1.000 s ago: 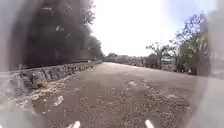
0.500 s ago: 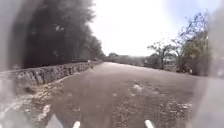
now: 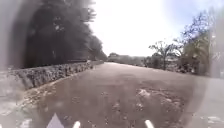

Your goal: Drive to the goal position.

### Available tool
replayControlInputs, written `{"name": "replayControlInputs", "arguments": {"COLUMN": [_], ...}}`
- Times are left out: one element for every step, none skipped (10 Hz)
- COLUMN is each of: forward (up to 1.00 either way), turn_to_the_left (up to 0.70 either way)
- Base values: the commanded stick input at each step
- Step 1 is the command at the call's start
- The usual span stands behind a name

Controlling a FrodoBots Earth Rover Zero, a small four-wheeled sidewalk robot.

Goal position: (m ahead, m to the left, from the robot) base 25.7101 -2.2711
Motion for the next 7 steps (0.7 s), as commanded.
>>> {"name": "replayControlInputs", "arguments": {"forward": [0.85,0.85,0.85,0.85,0.85,0.85,0.85], "turn_to_the_left": [0.00,0.00,0.00,0.00,0.00,0.00,0.00]}}
